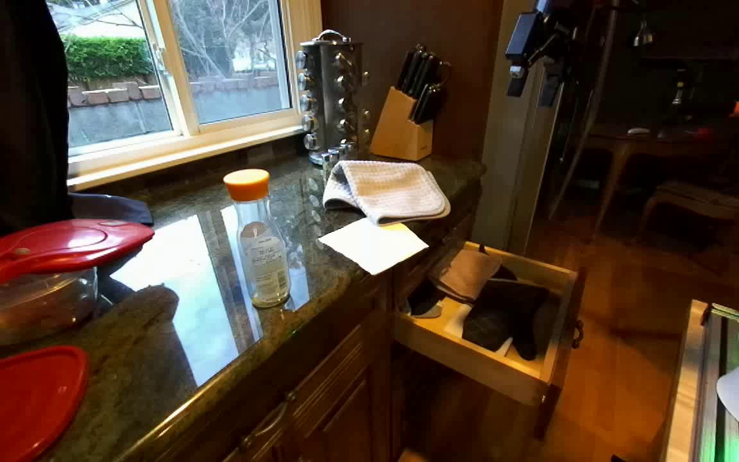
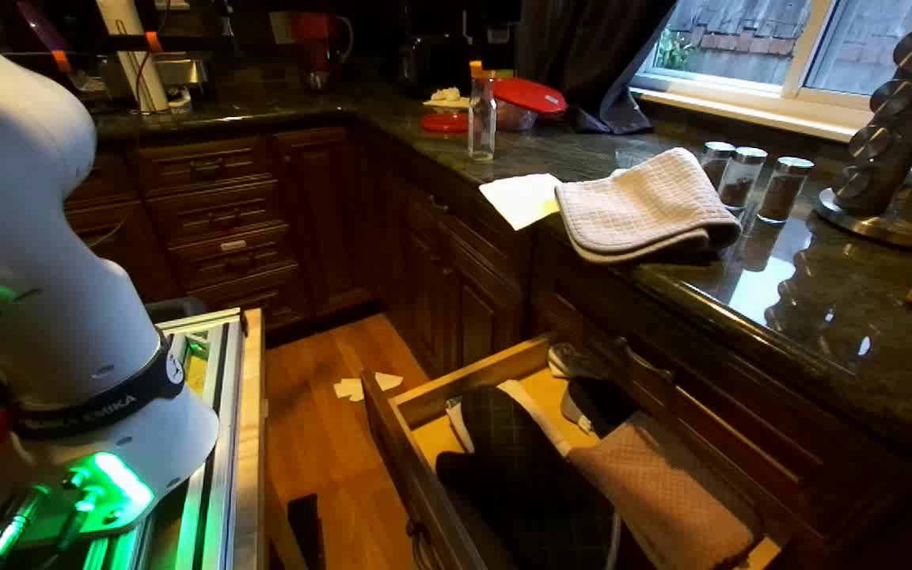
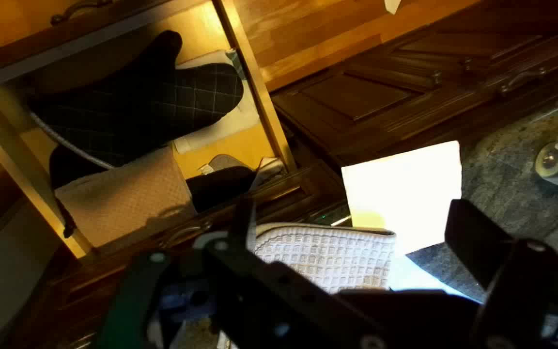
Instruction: Move the white napkin backwards.
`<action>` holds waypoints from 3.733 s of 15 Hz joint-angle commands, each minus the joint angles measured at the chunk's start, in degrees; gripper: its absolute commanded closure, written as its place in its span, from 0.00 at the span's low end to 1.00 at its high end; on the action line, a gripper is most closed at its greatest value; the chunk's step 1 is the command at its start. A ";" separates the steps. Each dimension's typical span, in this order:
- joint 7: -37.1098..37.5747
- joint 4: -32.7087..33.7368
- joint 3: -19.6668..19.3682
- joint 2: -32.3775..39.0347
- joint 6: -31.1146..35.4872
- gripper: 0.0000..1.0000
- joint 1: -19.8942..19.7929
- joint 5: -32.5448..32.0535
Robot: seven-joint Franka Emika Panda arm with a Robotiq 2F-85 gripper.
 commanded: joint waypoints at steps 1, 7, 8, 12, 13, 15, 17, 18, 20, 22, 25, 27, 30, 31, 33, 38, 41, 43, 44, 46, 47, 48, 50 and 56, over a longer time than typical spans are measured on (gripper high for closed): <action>-0.33 0.12 0.63 0.06 -0.18 0.00 -0.82 0.35; -0.33 0.12 0.63 0.06 -0.18 0.00 -0.82 0.35; -0.34 0.12 0.63 0.06 -0.18 0.00 -0.82 0.35; -0.34 0.12 0.63 0.06 -0.18 0.00 -0.82 0.35; -0.34 0.12 0.63 0.06 -0.18 0.00 -0.82 0.35; -0.12 1.21 1.87 1.88 0.48 0.00 -0.01 0.18; -0.75 2.81 4.08 4.59 0.94 0.00 1.18 -0.94; -1.27 3.96 5.37 6.65 0.96 0.00 1.93 -1.56; -1.60 5.91 8.00 10.47 2.63 0.00 2.77 -3.50; -3.08 7.52 9.86 13.98 4.93 0.00 3.94 -5.75; -8.89 10.51 10.74 20.40 9.00 0.00 5.47 -9.86; -13.43 12.44 10.66 24.39 11.56 0.00 6.21 -12.25; -20.23 13.98 11.26 28.94 14.37 0.00 7.63 -13.15; -22.67 14.24 11.50 30.11 15.14 0.00 8.10 -12.95; -27.63 14.28 12.22 31.97 17.63 0.00 9.02 -12.10; -28.28 13.59 12.77 32.46 18.36 0.00 9.47 -12.14; -28.92 14.01 12.74 32.50 18.36 0.00 9.45 -12.14; -31.36 14.23 12.88 34.19 20.98 0.00 9.55 -12.66; -33.20 14.34 12.87 35.24 22.98 0.00 9.50 -12.88; -34.98 14.63 12.91 37.11 25.14 0.00 9.34 -13.07; -36.04 14.80 12.87 38.42 26.47 0.00 9.15 -13.15; -37.02 14.91 12.92 39.39 27.40 0.00 8.99 -13.14; -38.85 15.41 13.17 41.89 29.75 0.00 8.68 -13.27; -42.65 18.71 14.13 47.40 32.21 0.00 8.53 -14.69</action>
